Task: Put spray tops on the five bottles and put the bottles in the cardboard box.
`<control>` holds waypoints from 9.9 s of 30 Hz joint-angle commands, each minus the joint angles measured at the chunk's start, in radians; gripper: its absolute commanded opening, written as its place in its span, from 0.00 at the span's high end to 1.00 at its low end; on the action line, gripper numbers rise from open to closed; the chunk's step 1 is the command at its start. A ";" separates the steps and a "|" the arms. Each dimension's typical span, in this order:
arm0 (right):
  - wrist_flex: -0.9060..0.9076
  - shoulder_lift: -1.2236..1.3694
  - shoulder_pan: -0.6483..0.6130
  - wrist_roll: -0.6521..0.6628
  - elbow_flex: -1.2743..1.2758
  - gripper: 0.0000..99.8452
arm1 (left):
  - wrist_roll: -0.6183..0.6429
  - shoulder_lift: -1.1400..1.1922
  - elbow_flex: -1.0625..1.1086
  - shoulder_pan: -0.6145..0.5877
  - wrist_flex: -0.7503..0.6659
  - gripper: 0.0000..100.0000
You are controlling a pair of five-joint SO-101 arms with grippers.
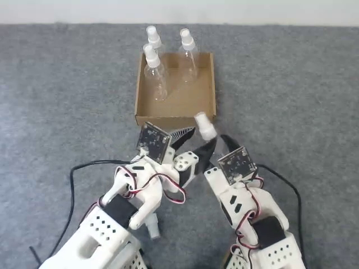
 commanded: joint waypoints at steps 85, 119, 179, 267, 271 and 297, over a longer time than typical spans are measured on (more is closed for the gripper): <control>-0.093 -0.024 0.088 0.014 0.063 0.99 | -0.161 -0.463 -0.125 -0.198 0.278 0.84; -0.096 -0.021 0.033 0.008 0.064 0.99 | 0.006 -0.647 0.314 -0.697 0.104 0.84; -0.562 0.516 -0.458 -0.100 -0.229 0.99 | 0.052 -0.649 0.312 -0.706 -0.009 0.84; -0.713 1.113 -0.054 -0.150 -0.752 0.99 | 0.101 -0.649 0.289 -0.891 0.023 0.84; -0.788 1.230 -0.022 -0.150 -0.798 0.99 | 0.101 -0.649 0.295 -0.891 0.023 0.84; -0.981 1.919 0.033 -0.150 -1.212 0.99 | 0.100 -0.649 0.298 -0.891 0.020 0.84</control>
